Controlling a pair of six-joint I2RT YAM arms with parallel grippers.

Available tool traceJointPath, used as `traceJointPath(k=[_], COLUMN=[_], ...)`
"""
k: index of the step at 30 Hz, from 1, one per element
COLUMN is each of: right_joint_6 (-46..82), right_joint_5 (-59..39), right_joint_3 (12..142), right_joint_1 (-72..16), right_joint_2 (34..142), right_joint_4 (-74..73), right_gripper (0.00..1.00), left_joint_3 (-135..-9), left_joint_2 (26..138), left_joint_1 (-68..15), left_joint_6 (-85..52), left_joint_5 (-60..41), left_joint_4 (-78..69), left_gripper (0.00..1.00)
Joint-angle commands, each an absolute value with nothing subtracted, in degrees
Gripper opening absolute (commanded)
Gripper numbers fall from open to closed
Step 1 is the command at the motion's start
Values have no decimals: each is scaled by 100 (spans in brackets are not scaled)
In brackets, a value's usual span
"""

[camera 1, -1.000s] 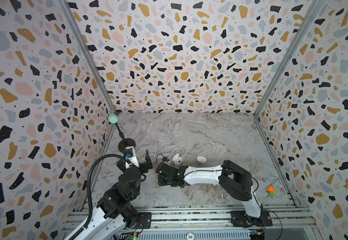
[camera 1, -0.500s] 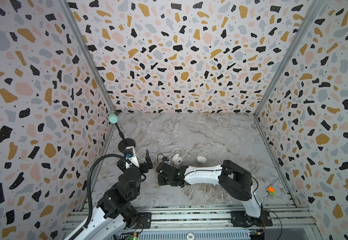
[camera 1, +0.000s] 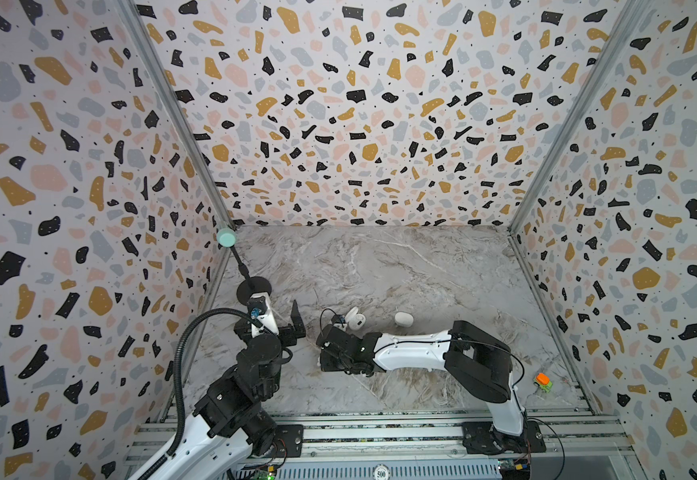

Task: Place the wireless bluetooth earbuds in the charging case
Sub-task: 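Close the right gripper on the second earbud and lift it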

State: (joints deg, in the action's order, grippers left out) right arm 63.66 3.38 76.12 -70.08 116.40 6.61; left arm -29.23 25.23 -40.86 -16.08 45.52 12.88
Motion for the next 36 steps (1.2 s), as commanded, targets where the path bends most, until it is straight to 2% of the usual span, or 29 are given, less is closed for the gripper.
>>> traceJointPath(k=[1,16,36], right_joint_6=[6530,6243,6006], right_joint_5=[347,243,932], right_joint_3=[7550,7605,6935], right_joint_1=[-7021,-7040,-7103], right_joint_2=[11272,11386,10621], right_joint_4=[583,661,1137], right_gripper=[36,34,33], left_joint_3=[-3006,-2999,-2997], left_joint_2=[2462,2466,2545], left_joint_1=[-4051,-4047,-4032], left_joint_6=[-1601,-1603,-1591], left_joint_5=[4598,4580,4509], left_joint_4=[1173,1164,1150], left_gripper=[100,100,100])
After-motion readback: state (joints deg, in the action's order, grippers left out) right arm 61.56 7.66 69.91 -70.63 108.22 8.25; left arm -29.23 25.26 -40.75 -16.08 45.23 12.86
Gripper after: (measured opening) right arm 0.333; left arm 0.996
